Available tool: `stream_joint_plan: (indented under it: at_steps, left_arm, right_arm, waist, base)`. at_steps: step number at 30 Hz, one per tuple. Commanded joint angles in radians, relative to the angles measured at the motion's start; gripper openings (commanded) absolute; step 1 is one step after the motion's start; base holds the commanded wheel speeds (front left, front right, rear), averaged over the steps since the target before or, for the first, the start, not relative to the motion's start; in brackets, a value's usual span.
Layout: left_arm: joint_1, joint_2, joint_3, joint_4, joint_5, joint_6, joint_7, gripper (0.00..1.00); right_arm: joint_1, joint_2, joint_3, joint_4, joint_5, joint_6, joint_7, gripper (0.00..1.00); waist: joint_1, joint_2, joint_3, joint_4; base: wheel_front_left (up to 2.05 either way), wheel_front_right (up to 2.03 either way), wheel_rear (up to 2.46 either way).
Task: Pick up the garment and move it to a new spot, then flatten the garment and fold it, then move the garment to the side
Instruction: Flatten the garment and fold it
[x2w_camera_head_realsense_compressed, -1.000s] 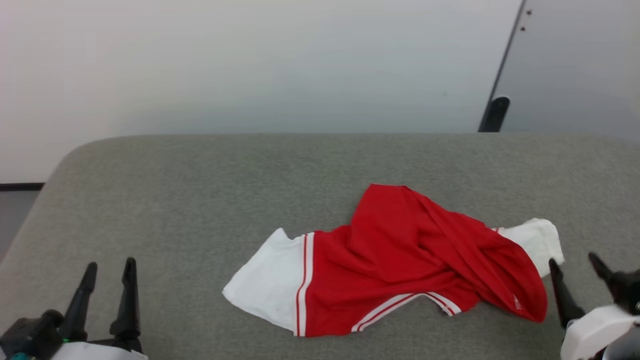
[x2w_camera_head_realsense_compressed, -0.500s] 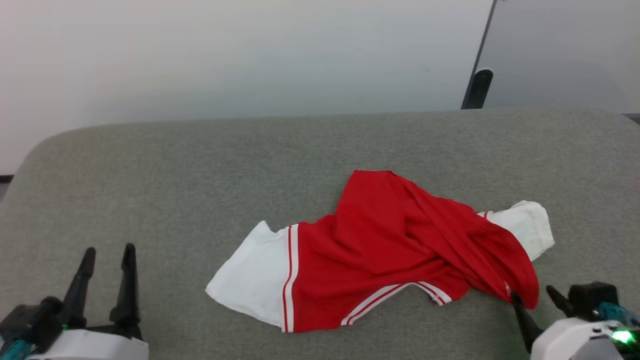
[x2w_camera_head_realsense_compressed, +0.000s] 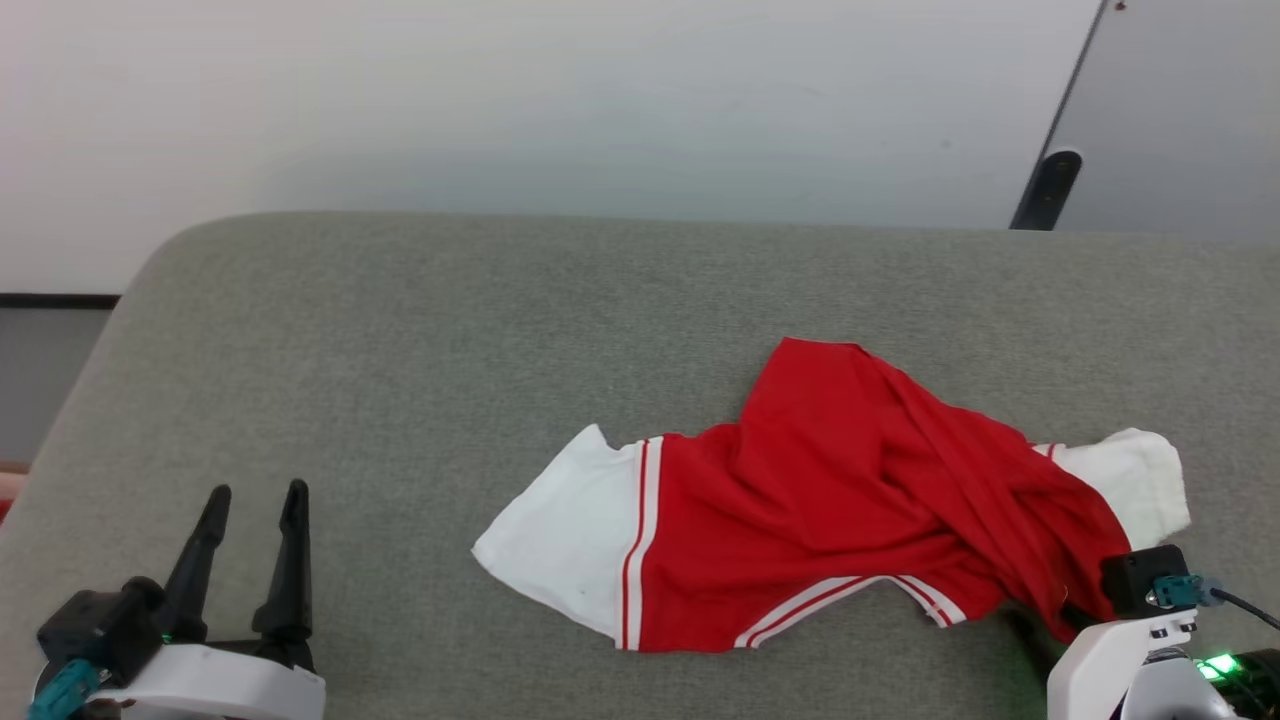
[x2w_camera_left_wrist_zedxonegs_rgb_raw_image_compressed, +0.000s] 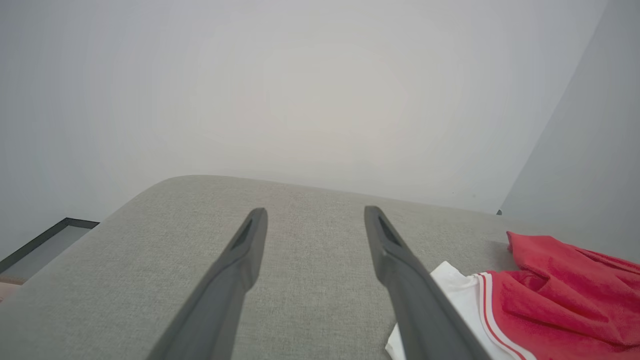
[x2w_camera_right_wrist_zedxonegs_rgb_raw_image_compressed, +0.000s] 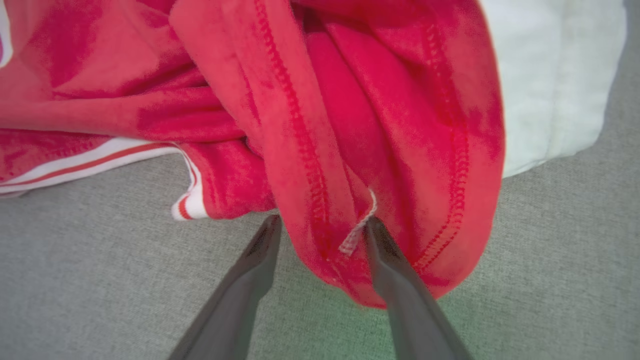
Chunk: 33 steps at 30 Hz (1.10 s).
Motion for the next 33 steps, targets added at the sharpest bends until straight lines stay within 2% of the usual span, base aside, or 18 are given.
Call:
stream_joint_plan:
  at_steps: [1,8,16,22,26,33]
  left_arm:
    - [-0.012,0.002,-0.001,0.004,-0.005,-0.002,0.000,1.00]
    - [-0.009,-0.001,-0.007,0.015,-0.009,-0.003,0.000,1.00]
    - [-0.016,-0.005,-0.024,0.025,-0.012,-0.003,0.000,1.00]
    - [-0.026,-0.008,-0.053,0.032,-0.016,-0.003,0.000,1.00]
    - [-0.041,-0.015,-0.084,0.036,-0.016,-0.003,0.000,1.00]
    - [-0.080,-0.032,-0.139,0.041,-0.008,-0.003,0.000,1.00]
  right_arm:
    - [-0.013,-0.009,0.004,0.003,0.002,-0.001,0.006,0.00]
    - [-0.025,-0.028,-0.005,-0.004,0.013,-0.001,0.068,0.00]
    - [-0.046,-0.067,-0.026,-0.113,0.106,-0.001,0.294,0.00]
    - [-0.135,-0.096,-0.077,-0.215,0.163,-0.001,0.424,0.00]
    - [-0.223,-0.116,-0.101,-0.211,0.139,-0.001,0.440,0.00]
    - [-0.356,-0.140,-0.105,-0.097,0.101,-0.001,0.384,0.00]
  waist:
    - [0.0000,0.0000,0.004,0.017]
    - [0.0000,0.0000,-0.001,0.033]
    - [0.0000,0.0000,-0.013,0.051]
    - [0.0000,0.0000,-0.019,0.080]
    - [0.0000,0.0000,-0.016,0.112]
    - [0.0000,0.0000,0.000,0.188]
  base:
    - [0.00,0.00,0.00]
    - [0.00,0.00,0.00]
    - [0.00,0.00,0.00]
    - [0.00,0.00,0.00]
    - [0.00,0.00,0.00]
    - [0.00,0.00,0.00]
